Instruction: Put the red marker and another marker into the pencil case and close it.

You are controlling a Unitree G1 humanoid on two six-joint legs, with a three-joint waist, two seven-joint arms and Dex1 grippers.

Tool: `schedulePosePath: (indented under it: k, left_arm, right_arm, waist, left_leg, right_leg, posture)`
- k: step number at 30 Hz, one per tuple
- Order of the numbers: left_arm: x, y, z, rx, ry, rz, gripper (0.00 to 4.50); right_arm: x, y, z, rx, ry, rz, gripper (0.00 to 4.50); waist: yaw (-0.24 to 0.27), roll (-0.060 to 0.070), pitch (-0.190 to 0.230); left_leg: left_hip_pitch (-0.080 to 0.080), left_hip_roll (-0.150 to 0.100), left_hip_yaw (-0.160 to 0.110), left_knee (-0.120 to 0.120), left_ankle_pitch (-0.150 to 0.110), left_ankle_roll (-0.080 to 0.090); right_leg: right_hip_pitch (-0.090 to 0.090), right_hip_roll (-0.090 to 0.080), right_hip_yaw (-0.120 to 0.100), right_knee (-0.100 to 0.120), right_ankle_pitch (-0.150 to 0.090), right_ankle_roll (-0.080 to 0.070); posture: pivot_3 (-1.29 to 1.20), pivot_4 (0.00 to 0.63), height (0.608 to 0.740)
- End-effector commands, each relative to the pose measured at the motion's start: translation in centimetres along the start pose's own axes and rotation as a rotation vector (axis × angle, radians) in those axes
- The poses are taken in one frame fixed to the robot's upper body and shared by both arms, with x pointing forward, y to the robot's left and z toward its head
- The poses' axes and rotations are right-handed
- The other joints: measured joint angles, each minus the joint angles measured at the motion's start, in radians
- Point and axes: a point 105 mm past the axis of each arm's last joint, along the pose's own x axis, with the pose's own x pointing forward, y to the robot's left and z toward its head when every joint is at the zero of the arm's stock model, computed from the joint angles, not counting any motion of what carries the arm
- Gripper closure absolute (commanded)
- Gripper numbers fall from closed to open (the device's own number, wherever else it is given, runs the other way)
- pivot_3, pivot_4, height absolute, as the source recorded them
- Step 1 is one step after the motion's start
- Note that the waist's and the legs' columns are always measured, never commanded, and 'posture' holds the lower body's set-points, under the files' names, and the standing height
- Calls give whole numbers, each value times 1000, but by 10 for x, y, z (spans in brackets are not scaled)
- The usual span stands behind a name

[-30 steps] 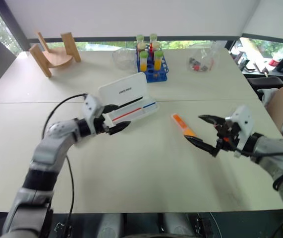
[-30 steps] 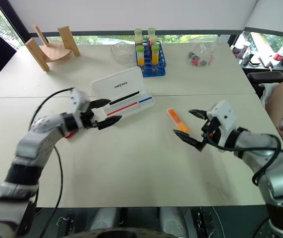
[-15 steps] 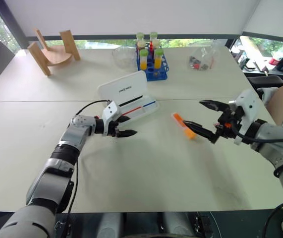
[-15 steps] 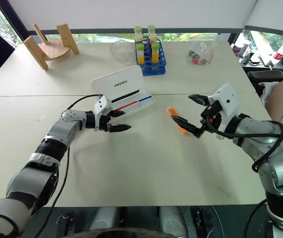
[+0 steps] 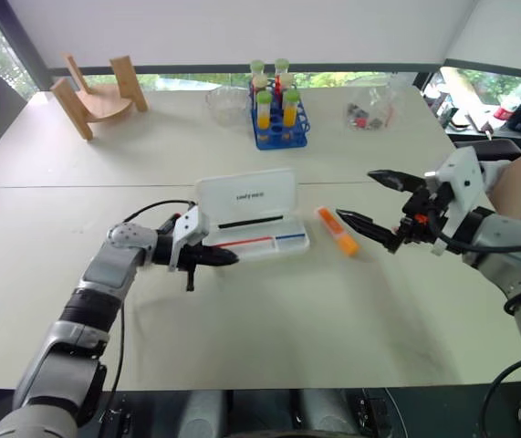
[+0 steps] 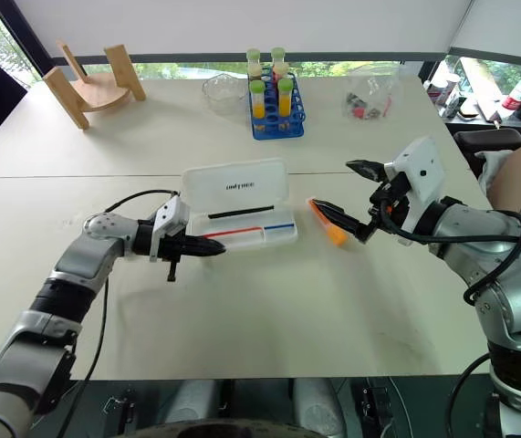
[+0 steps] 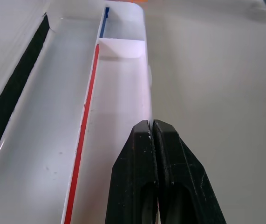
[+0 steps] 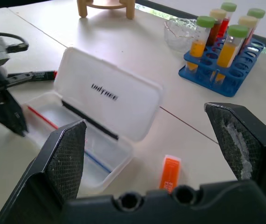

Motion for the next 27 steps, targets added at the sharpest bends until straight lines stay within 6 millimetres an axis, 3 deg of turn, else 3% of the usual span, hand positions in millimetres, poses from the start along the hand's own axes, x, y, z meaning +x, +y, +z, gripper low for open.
schedulePosePath:
  k: [1, 12, 15, 21, 23, 25, 27]
  left_arm:
    - [-3, -9, 1, 90, 30, -39, 4455]
    - [-7, -1, -8, 148, 63, 24, 4455]
    - [-13, -5, 1, 122, 10, 43, 3656]
    - [-53, -31, 54, 111, -156, 178, 664]
    - [-67, -33, 68, 88, -194, 278, 664]
    - [-95, -25, 75, 41, -248, 482, 664]
    - [-124, -14, 65, -7, -244, 704, 664]
  right_arm:
    - [1, -2, 11, -42, -34, 7, 0]
    - [6, -3, 11, -59, -35, 35, 0]
    - [7, -3, 10, -54, -34, 45, 0]
    - [10, -4, 7, -41, -26, 78, 0]
    - [10, -4, 6, -42, -25, 90, 0]
    - [13, -4, 8, -43, -32, 99, 0]
    - [14, -5, 11, -41, -44, 108, 0]
  waist:
    - [3, 0, 0]
    - [1, 0, 0]
    - [0, 0, 0]
    - [-5, 0, 2]
    - [-3, 0, 2]
    - [-3, 0, 3]
    - [-3, 0, 3]
  left_leg:
    - [0, 0, 0, 0, 0, 0]
    - [0, 0, 0, 1, 0, 0]
    - [0, 0, 0, 1, 0, 0]
    - [-2, 2, -2, 0, 0, 1]
    - [-2, 3, -1, 1, 0, 1]
    - [-1, 3, -1, 1, 0, 1]
    - [0, 2, -1, 2, 0, 1]
  right_leg:
    - [0, 0, 0, 0, 0, 0]
    - [0, 0, 0, 1, 0, 0]
    - [0, 0, 0, 1, 0, 0]
    - [-4, 0, 1, 3, 0, 0]
    - [-5, 0, 2, 4, 0, 0]
    - [-4, -1, 2, 5, 0, 0]
    - [-4, -2, 2, 6, 0, 0]
  posture:
    - [0, 150, 740]
    - [0, 150, 740]
    - [0, 150, 740]
    - [0, 150, 740]
    - [0, 150, 740]
    - [0, 150, 740]
    - [0, 150, 740]
